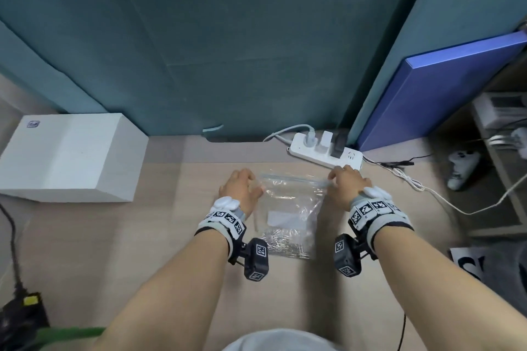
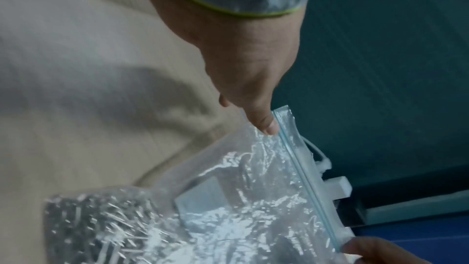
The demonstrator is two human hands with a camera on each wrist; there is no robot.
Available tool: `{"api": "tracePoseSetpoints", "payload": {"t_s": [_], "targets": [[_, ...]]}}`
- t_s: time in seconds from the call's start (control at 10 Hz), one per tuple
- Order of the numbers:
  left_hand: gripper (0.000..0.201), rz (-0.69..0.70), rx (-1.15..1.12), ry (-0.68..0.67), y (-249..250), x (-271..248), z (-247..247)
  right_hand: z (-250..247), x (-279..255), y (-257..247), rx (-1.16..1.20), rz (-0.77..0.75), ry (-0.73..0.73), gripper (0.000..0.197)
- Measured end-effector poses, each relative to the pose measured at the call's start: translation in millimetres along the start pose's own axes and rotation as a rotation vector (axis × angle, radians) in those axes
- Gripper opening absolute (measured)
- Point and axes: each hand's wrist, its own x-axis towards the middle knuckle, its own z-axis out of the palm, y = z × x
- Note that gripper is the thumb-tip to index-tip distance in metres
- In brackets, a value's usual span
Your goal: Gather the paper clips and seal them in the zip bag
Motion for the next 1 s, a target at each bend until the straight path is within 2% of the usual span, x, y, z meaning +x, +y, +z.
{"api": "tracePoseSetpoints", "payload": {"t_s": [0.1,0.2,0.3,0.4,0.5,0.6,0.8,0.9,1.0], "targets": [[0.045,-0.123,0.137,-0.230,-9.6,2.3,11.8,18.1,6.6,4.5,0.139,0.121,-0.094,0.018],[0.041,-0.139,0.290,-0.442,-13.4,-13.8,25.3,43.2,-4.8,0.3,0.196,0.118,-0.267,0.028],[0.037,-0.155,0.255,-0.472,-22.2,-31.4,31.3,61.5,-24.2,-1.7,0.262,0.110,-0.397,0.043],[0.032,-0.129,0.235,-0.469,-27.4,-49.5,32.7,74.2,-45.9,-1.2,0.293,0.116,-0.475,0.048],[0.030,-0.140,0.183,-0.435,-35.5,-65.9,39.6,83.2,-68.3,-3.9,0.279,0.147,-0.495,0.025],[0.028,-0.161,0.082,-0.433,-44.1,-84.5,45.0,101.3,-82.1,-6.2,0.270,0.178,-0.450,0.016],[0.019,-0.186,-0.021,-0.393,-58.2,-116.1,53.6,127.8,-103.3,-8.9,0.237,0.216,-0.362,0.012],[0.021,-0.167,0.116,-0.427,-52.1,-127.6,48.2,127.9,-112.2,-15.8,0.097,0.182,-0.394,0.007],[0.037,-0.121,0.169,-0.313,-37.3,-123.6,28.6,108.0,-112.4,-24.3,0.087,0.144,-0.289,0.018]]}}
